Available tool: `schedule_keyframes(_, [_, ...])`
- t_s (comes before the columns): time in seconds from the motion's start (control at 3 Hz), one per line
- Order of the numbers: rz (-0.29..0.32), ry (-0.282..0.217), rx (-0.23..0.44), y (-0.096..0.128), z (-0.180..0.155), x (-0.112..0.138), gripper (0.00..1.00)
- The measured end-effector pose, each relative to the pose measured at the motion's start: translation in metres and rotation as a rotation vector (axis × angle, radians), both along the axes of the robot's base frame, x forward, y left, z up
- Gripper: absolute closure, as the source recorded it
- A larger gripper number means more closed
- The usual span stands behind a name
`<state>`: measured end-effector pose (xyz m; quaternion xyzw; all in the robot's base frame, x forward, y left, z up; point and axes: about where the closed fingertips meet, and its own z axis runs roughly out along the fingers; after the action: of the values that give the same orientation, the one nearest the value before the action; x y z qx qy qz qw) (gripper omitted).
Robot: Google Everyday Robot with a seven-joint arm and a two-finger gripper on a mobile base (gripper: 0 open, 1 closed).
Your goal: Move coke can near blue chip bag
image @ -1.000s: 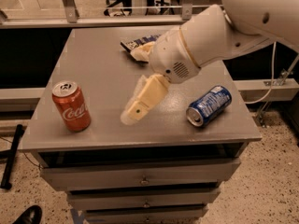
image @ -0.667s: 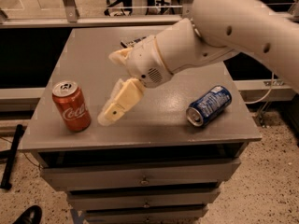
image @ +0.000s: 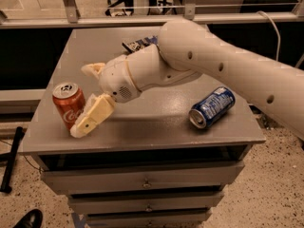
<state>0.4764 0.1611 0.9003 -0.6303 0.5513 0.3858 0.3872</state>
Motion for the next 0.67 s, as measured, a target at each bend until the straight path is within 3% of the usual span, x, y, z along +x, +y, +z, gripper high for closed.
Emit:
schedule_keyframes(0.33, [0.011,-0.004,0.053,0.016,-0.013,0.001,0.00])
schedule_keyframes(0.67, [0.007,0.000,0.093,0.027,-0.017,0.001,0.18])
